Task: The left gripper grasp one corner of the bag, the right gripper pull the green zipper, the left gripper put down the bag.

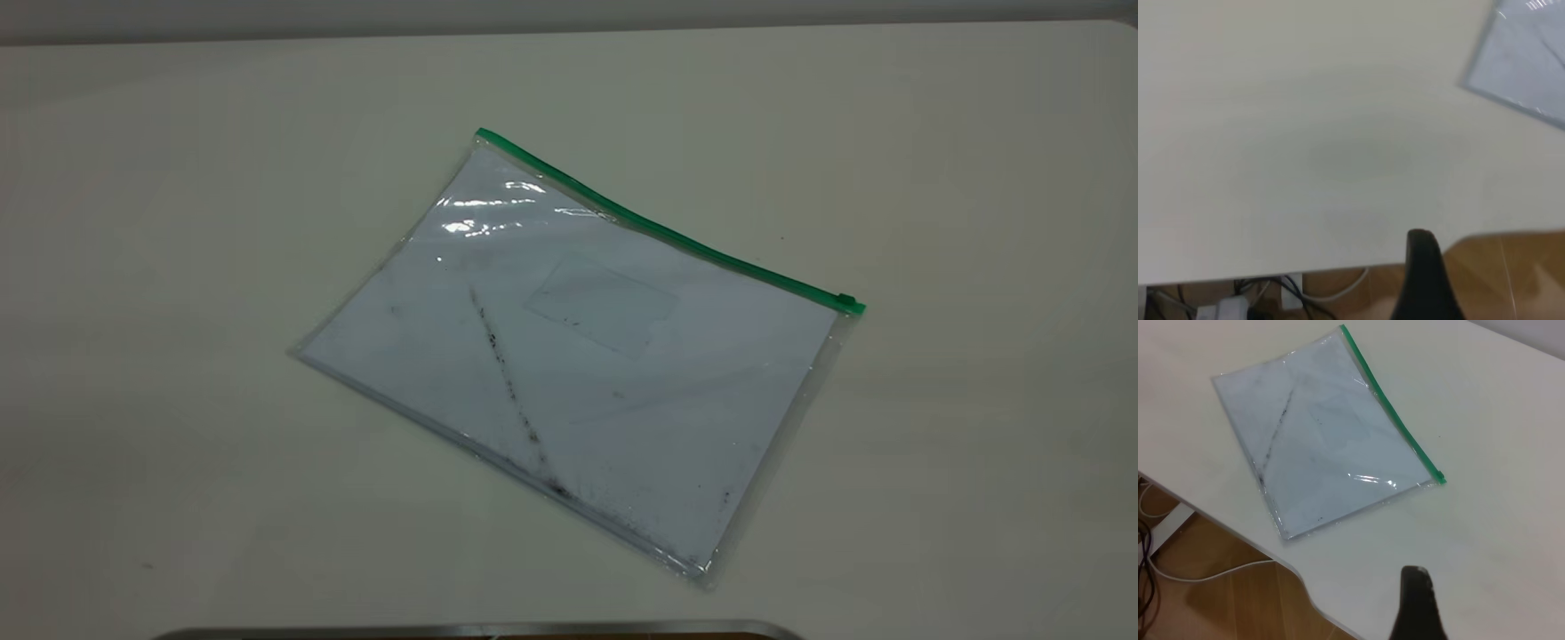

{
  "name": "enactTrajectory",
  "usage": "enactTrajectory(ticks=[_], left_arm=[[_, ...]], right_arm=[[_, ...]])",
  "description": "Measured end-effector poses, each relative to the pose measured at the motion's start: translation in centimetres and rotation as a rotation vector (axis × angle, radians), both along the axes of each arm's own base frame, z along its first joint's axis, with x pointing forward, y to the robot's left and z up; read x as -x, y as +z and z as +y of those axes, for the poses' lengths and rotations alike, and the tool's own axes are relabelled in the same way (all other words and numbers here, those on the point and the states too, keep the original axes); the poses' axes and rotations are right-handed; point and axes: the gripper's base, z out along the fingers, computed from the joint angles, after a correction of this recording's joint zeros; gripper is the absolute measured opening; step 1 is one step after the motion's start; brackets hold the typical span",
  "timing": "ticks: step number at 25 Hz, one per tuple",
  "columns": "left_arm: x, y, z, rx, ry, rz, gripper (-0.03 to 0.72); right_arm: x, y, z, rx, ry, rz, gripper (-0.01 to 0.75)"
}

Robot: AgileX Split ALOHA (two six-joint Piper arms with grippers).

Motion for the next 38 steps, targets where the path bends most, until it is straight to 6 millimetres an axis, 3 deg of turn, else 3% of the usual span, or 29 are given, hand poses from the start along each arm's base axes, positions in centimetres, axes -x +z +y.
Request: enactTrajectory(ticks=[7, 22, 38], left_arm=[[1.08, -0.11, -0.05, 0.001, 0.054, -0.077, 0.59], [1.11, -0.12, -0.05, 0.003, 0.055, -0.078, 0.59], [1.12, -0.12, -0.05, 0.003, 0.055, -0.077, 0.59]], right_arm=[[0.0, 0.0, 0.0, 0.0, 0.0, 0.0, 0.585], [-0.01, 0.0, 0.02, -0.001, -0.01, 0.0, 0.585], [-0.56, -0.05, 0.07, -0.014, -0.456, 0.01, 0.586]])
